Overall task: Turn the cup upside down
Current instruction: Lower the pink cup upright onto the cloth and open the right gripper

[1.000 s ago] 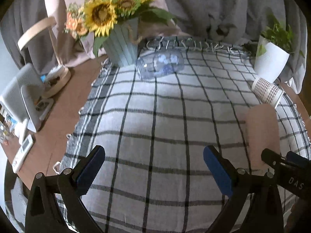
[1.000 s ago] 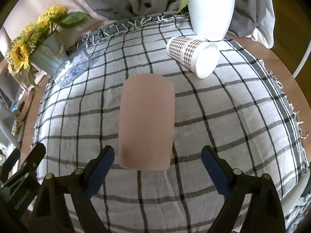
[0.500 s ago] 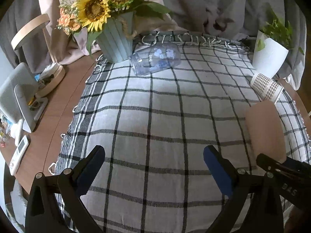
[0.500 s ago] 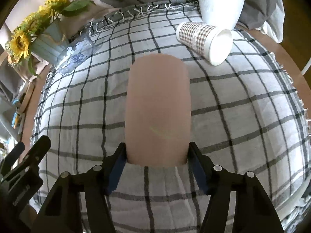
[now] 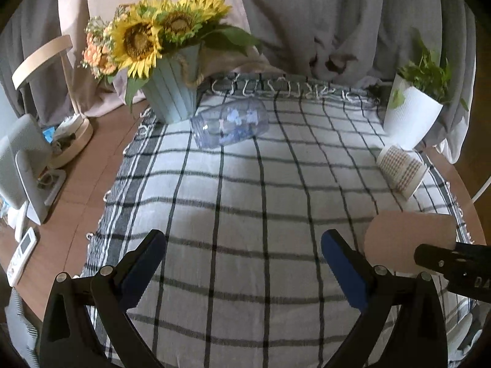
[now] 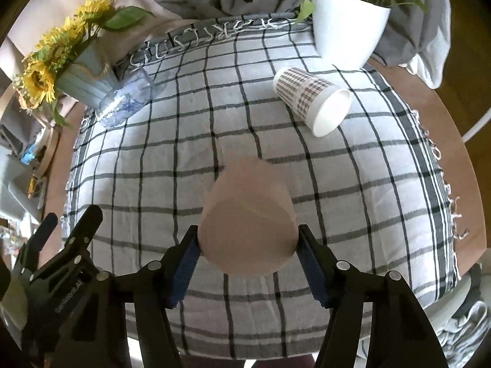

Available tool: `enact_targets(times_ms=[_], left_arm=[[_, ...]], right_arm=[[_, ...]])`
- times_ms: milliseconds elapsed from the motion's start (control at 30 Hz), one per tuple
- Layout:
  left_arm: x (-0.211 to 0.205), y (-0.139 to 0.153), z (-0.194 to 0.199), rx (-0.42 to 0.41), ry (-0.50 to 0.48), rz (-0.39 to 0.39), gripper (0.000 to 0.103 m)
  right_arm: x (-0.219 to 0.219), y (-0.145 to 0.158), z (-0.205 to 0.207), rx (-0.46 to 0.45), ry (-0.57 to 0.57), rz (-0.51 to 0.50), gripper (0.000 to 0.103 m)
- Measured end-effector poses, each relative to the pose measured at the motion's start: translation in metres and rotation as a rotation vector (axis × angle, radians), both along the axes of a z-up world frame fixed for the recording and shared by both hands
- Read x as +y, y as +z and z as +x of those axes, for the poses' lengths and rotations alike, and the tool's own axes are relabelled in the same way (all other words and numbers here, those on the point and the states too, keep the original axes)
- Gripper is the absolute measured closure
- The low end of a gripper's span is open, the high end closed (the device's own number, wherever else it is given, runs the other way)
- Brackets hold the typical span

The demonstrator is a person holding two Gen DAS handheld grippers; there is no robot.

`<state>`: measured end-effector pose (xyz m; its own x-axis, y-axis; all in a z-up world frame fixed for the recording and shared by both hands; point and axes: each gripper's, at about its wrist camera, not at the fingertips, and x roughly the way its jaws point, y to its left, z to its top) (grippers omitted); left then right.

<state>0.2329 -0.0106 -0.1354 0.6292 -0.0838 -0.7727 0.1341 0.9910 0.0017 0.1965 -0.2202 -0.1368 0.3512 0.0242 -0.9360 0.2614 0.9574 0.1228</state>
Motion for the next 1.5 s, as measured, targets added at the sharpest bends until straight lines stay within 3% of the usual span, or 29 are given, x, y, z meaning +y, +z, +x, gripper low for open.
enact_targets(times_ms=[567,600,633,667,833,1000,1367,1500], left_arm=[[0.009,0.005,0.018,-0.005,0.035,0.030,0.000],[0.010,0.006,0.017,-0.011,0.032,0.031,0.000],[0.011,0.008,0.017,-0.018,0.026,0.032,0.000],[0.011,0.010,0.016,-0.025,0.021,0.032,0.000],[0.012,0.025,0.004,-0.069,-0.026,0.034,0.000],[0.010,0.050,-0.024,-0.150,-0.049,0.069,0.000],[0.001,0.090,-0.103,-0.184,-0.001,-0.017,0.000],[-0.007,0.098,-0.133,-0.225,0.003,0.017,0.000]], right_arm=[[0.003,-0.002,0.050,0.016,0.045,-0.046,0.040],[0.003,-0.001,0.050,0.008,0.045,-0.046,0.039],[0.005,0.001,0.048,-0.010,0.043,-0.053,0.030],[0.007,0.007,0.043,-0.041,0.035,-0.073,0.019],[0.014,0.037,0.010,-0.196,-0.032,-0.129,0.018],[0.016,0.066,-0.035,-0.354,-0.108,-0.166,0.007],[0.005,0.093,-0.104,-0.426,-0.080,-0.137,0.007],[0.000,0.099,-0.131,-0.445,-0.059,-0.124,0.007]])
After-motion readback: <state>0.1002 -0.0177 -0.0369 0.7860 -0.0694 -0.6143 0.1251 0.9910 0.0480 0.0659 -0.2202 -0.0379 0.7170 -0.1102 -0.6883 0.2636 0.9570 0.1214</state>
